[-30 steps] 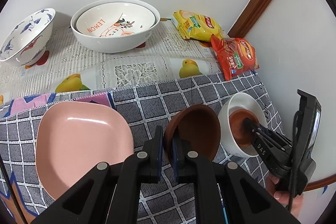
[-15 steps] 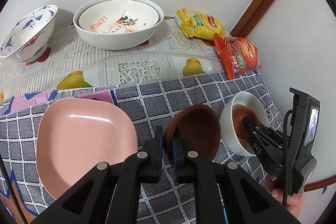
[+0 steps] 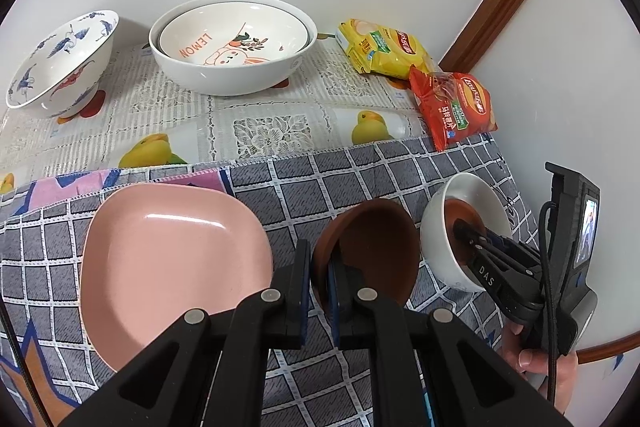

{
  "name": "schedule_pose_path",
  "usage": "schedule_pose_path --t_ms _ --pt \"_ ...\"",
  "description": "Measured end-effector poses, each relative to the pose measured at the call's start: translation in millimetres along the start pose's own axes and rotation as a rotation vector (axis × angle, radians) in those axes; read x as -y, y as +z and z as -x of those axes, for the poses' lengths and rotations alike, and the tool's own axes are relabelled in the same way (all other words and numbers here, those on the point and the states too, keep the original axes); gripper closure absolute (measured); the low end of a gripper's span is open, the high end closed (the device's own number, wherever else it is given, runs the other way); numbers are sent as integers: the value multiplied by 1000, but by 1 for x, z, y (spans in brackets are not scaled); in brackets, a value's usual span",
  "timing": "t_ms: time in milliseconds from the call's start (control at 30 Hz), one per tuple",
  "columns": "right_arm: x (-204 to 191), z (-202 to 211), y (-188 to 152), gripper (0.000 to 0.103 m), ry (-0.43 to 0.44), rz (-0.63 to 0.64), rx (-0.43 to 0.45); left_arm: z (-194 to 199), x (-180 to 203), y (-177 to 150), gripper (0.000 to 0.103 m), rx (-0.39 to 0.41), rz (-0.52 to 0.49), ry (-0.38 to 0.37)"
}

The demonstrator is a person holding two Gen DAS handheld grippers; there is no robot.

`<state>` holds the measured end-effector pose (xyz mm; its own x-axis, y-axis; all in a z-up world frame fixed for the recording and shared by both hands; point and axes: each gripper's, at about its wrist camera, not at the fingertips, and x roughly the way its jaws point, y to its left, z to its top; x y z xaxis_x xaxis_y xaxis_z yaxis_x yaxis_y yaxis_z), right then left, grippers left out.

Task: Organize plates and bowls
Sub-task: 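Set the brown bowl inside the white bowl and open the right gripper, then carry the brown bowl in the left gripper over the white bowl and lower it onto the first brown bowl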

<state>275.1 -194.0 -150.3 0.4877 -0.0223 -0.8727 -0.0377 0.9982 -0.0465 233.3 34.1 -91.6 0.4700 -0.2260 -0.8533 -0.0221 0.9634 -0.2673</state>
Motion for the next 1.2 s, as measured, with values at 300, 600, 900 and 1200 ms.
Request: schedule_pose_path --t_ms 300,600,900,1200 --pt "-2 3 0 75 -11 36 10 6 2 -3 95 -3 -9 6" --pt "4 16 -4 73 50 2 20 13 13 -6 95 3 -29 4" --pt "26 67 -14 72 124 -62 123 20 41 -8 95 26 -62 -30" --pt "73 91 -26 68 90 -144 180 14 78 -4 95 28 -102 -67"
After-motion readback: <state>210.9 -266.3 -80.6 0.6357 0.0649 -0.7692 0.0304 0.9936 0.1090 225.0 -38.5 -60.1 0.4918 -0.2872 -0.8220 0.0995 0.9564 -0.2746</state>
